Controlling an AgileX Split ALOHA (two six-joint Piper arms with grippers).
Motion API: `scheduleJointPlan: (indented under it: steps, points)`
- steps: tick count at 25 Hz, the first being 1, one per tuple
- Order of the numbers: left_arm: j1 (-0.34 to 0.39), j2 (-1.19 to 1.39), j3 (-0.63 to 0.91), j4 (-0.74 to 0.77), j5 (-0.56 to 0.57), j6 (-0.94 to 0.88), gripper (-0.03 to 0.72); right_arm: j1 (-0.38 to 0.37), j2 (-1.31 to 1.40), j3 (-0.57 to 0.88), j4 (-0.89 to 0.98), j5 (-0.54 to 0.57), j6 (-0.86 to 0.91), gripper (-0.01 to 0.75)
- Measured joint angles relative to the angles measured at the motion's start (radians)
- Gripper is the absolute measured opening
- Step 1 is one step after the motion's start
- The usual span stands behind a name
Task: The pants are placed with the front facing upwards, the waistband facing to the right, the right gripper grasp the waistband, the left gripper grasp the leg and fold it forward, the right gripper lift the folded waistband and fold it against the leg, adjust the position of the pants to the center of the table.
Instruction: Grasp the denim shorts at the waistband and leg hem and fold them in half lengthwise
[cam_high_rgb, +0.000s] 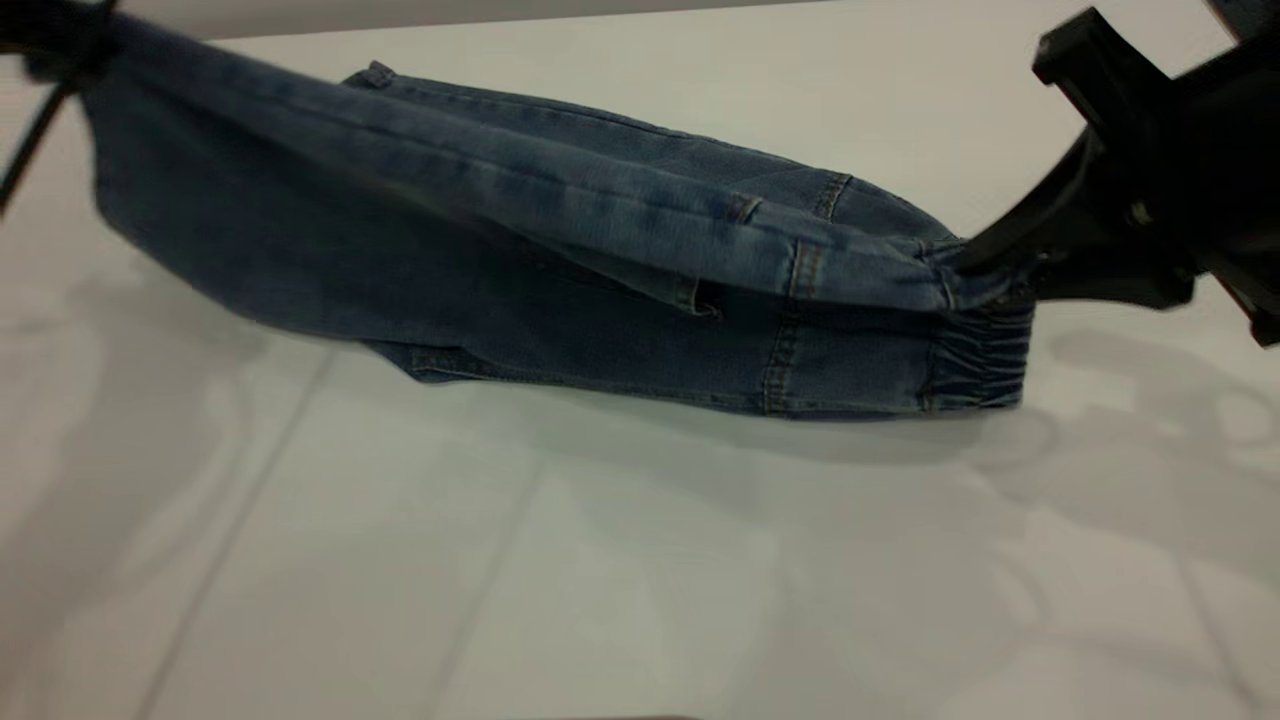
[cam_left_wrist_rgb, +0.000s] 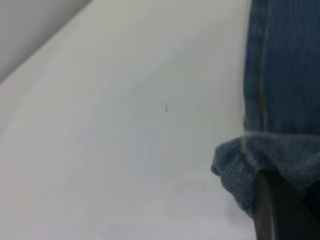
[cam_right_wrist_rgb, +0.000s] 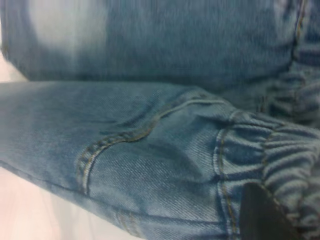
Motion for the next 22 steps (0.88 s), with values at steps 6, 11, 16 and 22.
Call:
scheduleJointPlan:
  steps: [6, 11, 16, 22]
  points:
    - [0.0, 0.2, -0.187, 0.005, -0.018, 0.0, 0.031, 0.0, 0.097, -0.12, 0.007, -0.044, 0.058, 0.073]
    - [0.0, 0.335, -0.338, 0.008, -0.056, -0.001, 0.031, -0.004, 0.184, -0.192, 0.008, -0.057, 0.108, 0.076]
    - [0.0, 0.419, -0.415, 0.008, -0.07, -0.001, 0.072, -0.029, 0.215, -0.225, 0.008, -0.057, 0.144, 0.101]
    - [0.0, 0.438, -0.427, 0.009, -0.087, -0.058, 0.298, -0.074, 0.216, -0.236, 0.008, -0.006, 0.147, 0.333]
